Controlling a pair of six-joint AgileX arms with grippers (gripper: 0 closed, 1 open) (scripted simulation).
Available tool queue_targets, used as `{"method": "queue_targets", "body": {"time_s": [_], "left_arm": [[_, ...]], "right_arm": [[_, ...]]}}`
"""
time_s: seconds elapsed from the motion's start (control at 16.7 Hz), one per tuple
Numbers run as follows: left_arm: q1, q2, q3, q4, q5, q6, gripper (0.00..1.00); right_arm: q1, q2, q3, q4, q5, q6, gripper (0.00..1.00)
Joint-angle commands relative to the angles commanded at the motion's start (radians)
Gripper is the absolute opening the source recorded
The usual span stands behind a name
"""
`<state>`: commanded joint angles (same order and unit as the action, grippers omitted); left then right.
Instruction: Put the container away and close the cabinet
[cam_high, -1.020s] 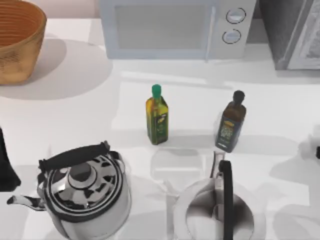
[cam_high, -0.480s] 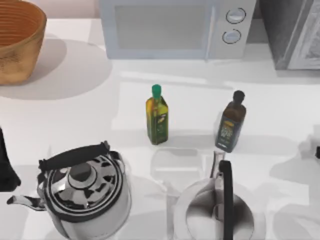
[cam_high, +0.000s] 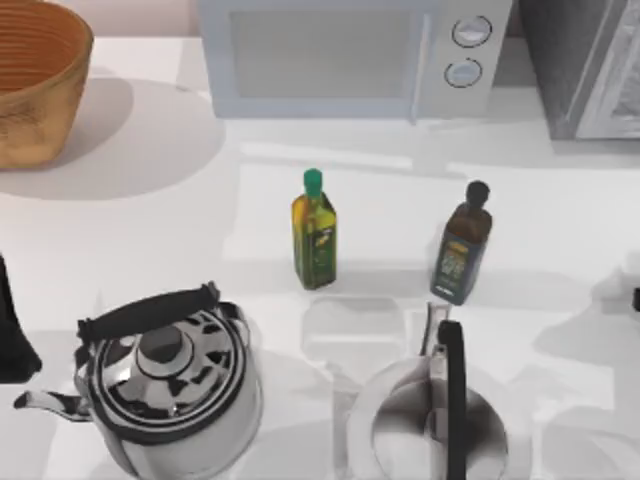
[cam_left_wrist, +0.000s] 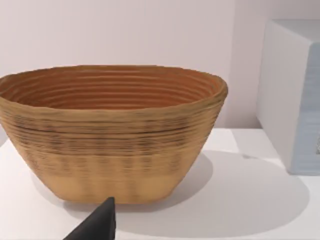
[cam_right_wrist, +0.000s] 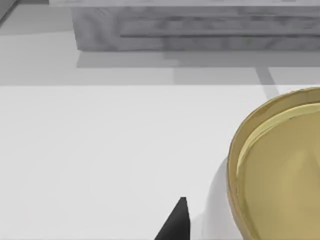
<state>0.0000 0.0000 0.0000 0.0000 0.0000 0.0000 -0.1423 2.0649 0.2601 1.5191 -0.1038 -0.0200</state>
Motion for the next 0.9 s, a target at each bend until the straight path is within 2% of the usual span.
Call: {"method": "queue_targets", "body": {"time_s": [0.24,0.66,0.9], "left_arm": [[0.0,0.0,0.0,0.0,0.0,0.0,1.0],[0.0,0.0,0.0,0.0,0.0,0.0,1.0],[0.0,0.0,0.0,0.0,0.0,0.0,1.0]], "right_arm": [[0.0,-0.163,0.037,-0.189,-0.001,0.0,0.0],[0.003,-0.601,0.131,-0.774,-0.009,-0.002,0.0],[0.004,-0.811,0.176,-1.013,-0.012,-0.002,0.0]]}}
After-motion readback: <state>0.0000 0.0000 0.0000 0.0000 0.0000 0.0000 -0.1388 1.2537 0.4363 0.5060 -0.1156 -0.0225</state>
